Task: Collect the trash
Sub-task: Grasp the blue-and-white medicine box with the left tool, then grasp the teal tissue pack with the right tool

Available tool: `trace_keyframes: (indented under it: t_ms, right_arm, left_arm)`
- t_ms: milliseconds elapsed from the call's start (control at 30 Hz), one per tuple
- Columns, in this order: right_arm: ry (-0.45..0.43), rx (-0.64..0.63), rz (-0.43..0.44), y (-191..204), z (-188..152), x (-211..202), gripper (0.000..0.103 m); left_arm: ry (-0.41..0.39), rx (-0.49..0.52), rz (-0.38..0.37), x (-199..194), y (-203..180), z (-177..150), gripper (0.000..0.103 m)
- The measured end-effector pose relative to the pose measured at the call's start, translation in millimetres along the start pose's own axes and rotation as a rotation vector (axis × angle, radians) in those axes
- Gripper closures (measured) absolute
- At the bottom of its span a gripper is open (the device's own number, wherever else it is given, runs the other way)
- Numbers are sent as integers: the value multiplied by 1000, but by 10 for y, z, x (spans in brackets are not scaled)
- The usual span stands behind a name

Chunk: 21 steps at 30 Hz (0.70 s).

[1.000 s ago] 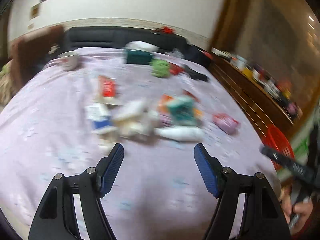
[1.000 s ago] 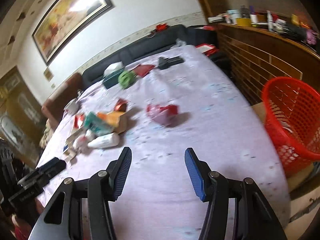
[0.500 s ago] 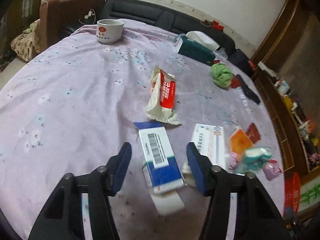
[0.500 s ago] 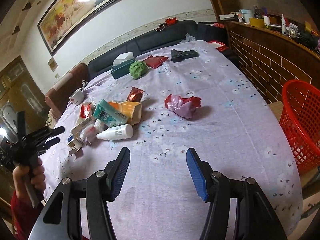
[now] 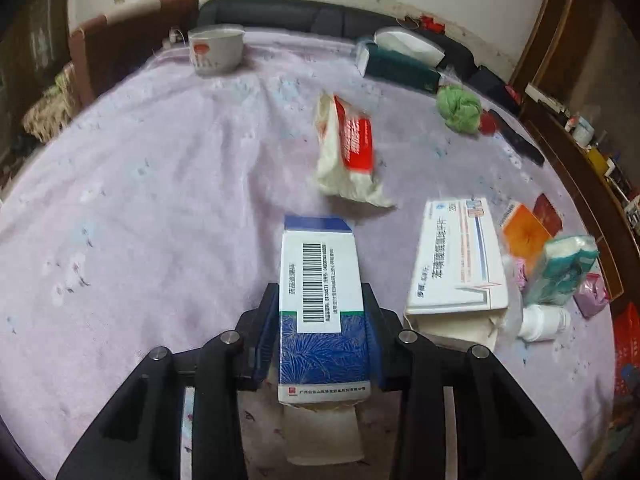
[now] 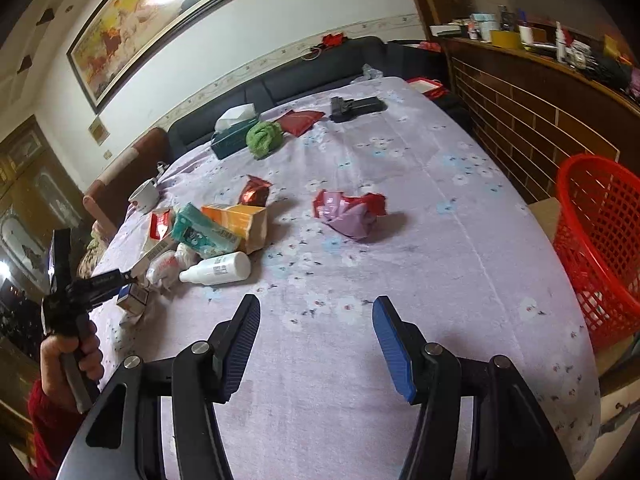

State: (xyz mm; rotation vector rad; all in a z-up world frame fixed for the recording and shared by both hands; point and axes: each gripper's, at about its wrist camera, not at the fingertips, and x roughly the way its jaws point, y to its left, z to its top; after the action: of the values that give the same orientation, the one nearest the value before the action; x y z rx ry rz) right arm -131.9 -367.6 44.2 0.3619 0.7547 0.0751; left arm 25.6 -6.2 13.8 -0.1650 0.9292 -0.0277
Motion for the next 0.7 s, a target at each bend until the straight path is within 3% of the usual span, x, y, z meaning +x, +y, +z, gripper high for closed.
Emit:
trace_keyframes:
  t_ms: [167,367,500,700]
  right_arm:
    - [36,-90,45,331,105,213,40]
    - [92,-255,77,755,304,553,40]
    - [98,-330,83,964,462,827,40]
    - [82,-497,26,1330,576,1221,33]
  left_arm:
    - [-15,-22,-39,-80,20,-95,70]
    - [-90,-23,-108,-363,-3,-381,70]
    - [-178,37,-87,-514,-119,-475,70]
    - [-213,106,-85,-561,-236,-503,70]
